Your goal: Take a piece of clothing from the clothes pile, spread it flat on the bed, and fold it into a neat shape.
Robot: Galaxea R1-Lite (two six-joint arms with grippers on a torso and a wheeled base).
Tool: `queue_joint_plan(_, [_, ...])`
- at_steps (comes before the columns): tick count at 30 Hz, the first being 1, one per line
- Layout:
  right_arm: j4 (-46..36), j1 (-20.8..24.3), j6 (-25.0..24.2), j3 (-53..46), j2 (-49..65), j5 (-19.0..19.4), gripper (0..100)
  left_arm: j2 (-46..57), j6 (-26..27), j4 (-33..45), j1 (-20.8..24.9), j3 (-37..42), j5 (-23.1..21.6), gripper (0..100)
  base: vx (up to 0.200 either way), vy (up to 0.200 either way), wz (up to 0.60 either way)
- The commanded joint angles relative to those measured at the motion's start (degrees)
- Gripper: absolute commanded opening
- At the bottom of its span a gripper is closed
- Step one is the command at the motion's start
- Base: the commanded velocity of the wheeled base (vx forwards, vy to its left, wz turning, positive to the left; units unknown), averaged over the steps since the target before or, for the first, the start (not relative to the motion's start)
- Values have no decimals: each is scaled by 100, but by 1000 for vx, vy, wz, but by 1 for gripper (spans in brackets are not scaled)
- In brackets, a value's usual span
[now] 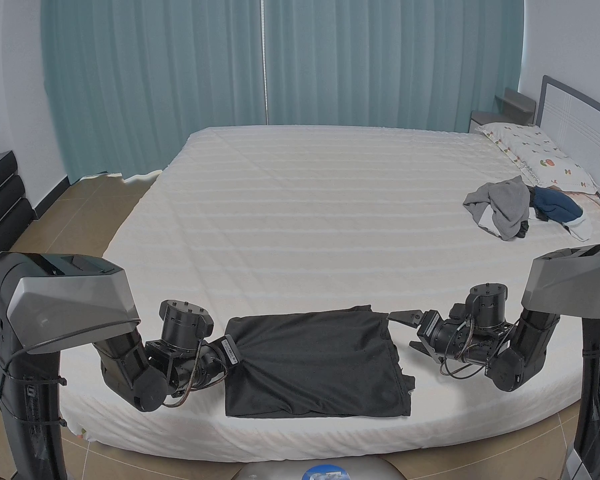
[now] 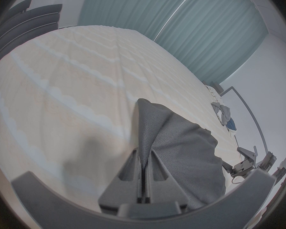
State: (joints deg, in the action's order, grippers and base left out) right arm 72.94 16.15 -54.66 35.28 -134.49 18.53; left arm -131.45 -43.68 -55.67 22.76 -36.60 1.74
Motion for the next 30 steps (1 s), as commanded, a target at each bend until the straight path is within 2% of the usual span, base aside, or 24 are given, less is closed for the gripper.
queue_joint_plan(1, [1,2,-1,-4,1,2,100,-21,0,-5,9,12,1,0,0,0,0])
queue_joint_plan(12, [1,2,-1,-4,10,2,100,23,-9,-14,79,91,1,0,0,0,0])
queue_joint_plan(13, [1,2,-1,-4,10,2,100,32,-9,-14,88,91,1,100,0,0,0])
queue_joint_plan(30, [1,-7,8,-47,72,-7,100,58,-158,-22,79,100,10,100,0,0,0])
